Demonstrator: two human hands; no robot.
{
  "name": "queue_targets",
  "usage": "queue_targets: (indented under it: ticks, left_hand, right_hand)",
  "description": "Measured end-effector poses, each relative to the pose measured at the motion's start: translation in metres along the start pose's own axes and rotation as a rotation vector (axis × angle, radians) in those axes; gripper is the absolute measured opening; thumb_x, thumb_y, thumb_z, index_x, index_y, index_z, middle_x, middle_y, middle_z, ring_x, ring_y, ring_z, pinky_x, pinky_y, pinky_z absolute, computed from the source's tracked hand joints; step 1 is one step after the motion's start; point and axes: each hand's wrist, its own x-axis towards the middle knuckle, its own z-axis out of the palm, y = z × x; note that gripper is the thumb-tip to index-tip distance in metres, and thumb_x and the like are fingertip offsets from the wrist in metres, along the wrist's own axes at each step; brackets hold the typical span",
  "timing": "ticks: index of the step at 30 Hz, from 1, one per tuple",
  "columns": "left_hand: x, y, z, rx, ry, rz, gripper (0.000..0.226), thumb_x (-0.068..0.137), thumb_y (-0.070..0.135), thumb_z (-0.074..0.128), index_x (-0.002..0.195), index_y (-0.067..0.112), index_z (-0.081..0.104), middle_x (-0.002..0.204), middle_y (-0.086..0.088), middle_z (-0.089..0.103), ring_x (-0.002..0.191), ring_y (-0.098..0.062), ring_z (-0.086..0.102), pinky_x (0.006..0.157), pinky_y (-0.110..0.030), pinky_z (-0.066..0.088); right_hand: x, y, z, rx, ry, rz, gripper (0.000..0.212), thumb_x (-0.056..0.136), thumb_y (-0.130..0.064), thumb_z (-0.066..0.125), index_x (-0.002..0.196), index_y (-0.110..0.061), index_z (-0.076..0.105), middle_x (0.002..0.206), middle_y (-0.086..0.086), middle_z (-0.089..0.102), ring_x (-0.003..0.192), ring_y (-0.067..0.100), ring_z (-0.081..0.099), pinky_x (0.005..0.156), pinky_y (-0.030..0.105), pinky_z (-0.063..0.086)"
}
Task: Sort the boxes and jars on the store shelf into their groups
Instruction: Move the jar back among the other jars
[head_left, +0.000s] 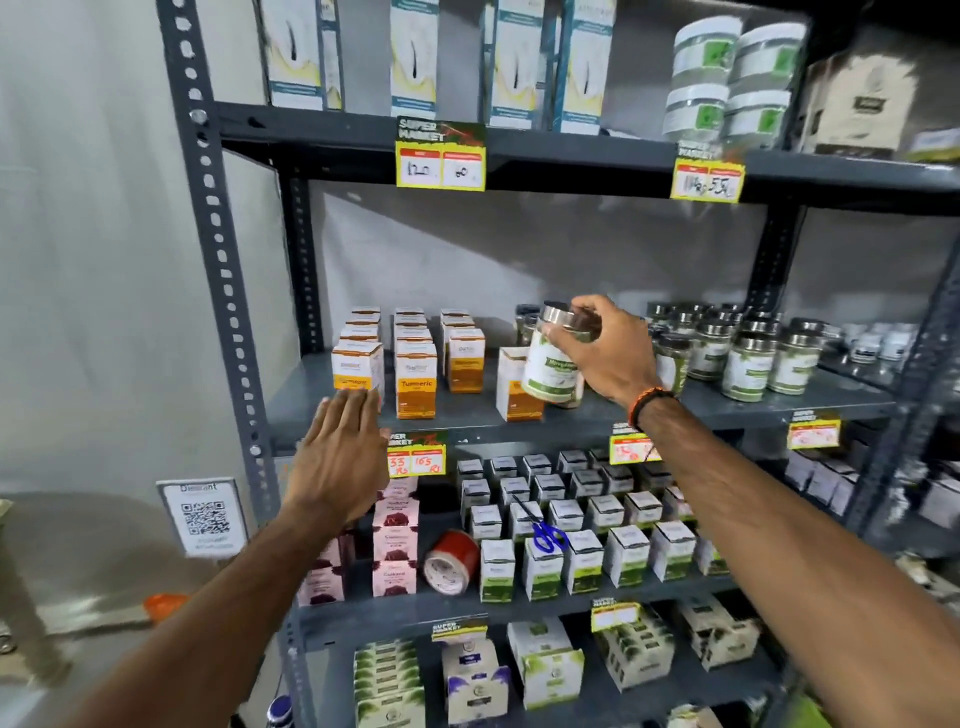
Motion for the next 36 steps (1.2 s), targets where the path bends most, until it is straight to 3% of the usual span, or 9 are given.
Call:
queue_targets:
  ticks: [4, 9, 14, 19, 22, 28, 33, 36]
  left_hand:
    - [0.015, 0.066, -0.005, -0.039, 0.076, 0.094, 0.062, 0.102, 0.034, 0.022, 0.155, 0.002, 0.026, 0.159, -0.021, 0.035, 0.149, -0.035, 0.026, 0.123, -0.05, 0.018]
    - [0.04, 0.171, 0.013, -0.059, 0.054, 0.243, 0.062, 0.102, 0.034, 0.024, 0.156, 0.002, 0.024, 0.162, -0.02, 0.029, 0.152, -0.033, 0.02, 0.124, -0.05, 0.017]
    - [0.072, 0.298, 0.053, -0.105, 0.052, 0.309, 0.061, 0.102, 0.035, 0.028, 0.153, 0.003, 0.03, 0.159, -0.017, 0.036, 0.149, -0.033, 0.027, 0.122, -0.049, 0.022]
    - [0.108, 0.42, 0.099, -0.136, -0.008, 0.333, 0.059, 0.102, 0.033, 0.032, 0.152, 0.002, 0.032, 0.157, -0.019, 0.038, 0.147, -0.035, 0.03, 0.122, -0.05, 0.023]
    - [0.129, 0.475, 0.124, -0.129, -0.044, 0.318, 0.058, 0.102, 0.031, 0.038, 0.151, 0.002, 0.033, 0.156, -0.019, 0.04, 0.146, -0.035, 0.033, 0.121, -0.049, 0.027]
    - [0.157, 0.519, 0.15, -0.096, -0.172, 0.174, 0.059, 0.104, 0.032, 0.027, 0.156, 0.004, 0.023, 0.162, -0.017, 0.029, 0.149, -0.033, 0.025, 0.123, -0.046, 0.019]
    - [0.169, 0.524, 0.156, -0.053, -0.153, 0.119, 0.054, 0.103, 0.03, 0.031, 0.15, 0.004, 0.035, 0.156, -0.017, 0.041, 0.143, -0.033, 0.037, 0.12, -0.044, 0.026]
    - [0.168, 0.523, 0.158, -0.028, -0.141, 0.11, 0.054, 0.103, 0.029, 0.031, 0.149, 0.004, 0.037, 0.154, -0.017, 0.044, 0.142, -0.033, 0.04, 0.118, -0.044, 0.03]
  right_hand:
    - [-0.013, 0.05, -0.041, -0.004, 0.03, 0.069, 0.069, 0.076, -0.074, 0.065, 0.122, -0.023, 0.066, 0.102, -0.009, 0.071, 0.092, 0.014, 0.069, 0.083, 0.038, 0.058]
    - [-0.013, 0.135, -0.106, -0.068, 0.133, 0.134, 0.051, 0.083, -0.054, 0.075, 0.121, -0.022, 0.068, 0.097, -0.009, 0.067, 0.09, 0.018, 0.067, 0.077, 0.031, 0.051]
    - [0.005, 0.247, -0.178, -0.114, 0.231, 0.202, 0.059, 0.077, -0.057, 0.073, 0.123, -0.02, 0.069, 0.105, 0.001, 0.075, 0.098, 0.024, 0.069, 0.088, 0.038, 0.054]
    - [0.026, 0.356, -0.245, -0.116, 0.227, 0.261, 0.06, 0.079, -0.051, 0.08, 0.129, -0.023, 0.063, 0.11, -0.004, 0.073, 0.099, 0.014, 0.064, 0.085, 0.023, 0.041]
    - [0.042, 0.412, -0.273, -0.132, 0.218, 0.291, 0.064, 0.076, -0.055, 0.08, 0.13, -0.025, 0.062, 0.113, 0.0, 0.075, 0.105, 0.023, 0.068, 0.089, 0.029, 0.047]
    - [0.078, 0.473, -0.283, -0.142, 0.161, 0.317, 0.068, 0.076, -0.055, 0.079, 0.132, -0.021, 0.06, 0.115, 0.004, 0.073, 0.108, 0.027, 0.067, 0.091, 0.032, 0.049]
    - [0.099, 0.503, -0.265, -0.124, 0.108, 0.364, 0.077, 0.07, -0.065, 0.075, 0.131, -0.02, 0.059, 0.105, 0.004, 0.073, 0.101, 0.028, 0.069, 0.089, 0.04, 0.056]
    - [0.109, 0.512, -0.252, -0.097, 0.051, 0.369, 0.083, 0.071, -0.061, 0.078, 0.137, -0.015, 0.056, 0.1, -0.001, 0.069, 0.1, 0.025, 0.068, 0.087, 0.036, 0.055]
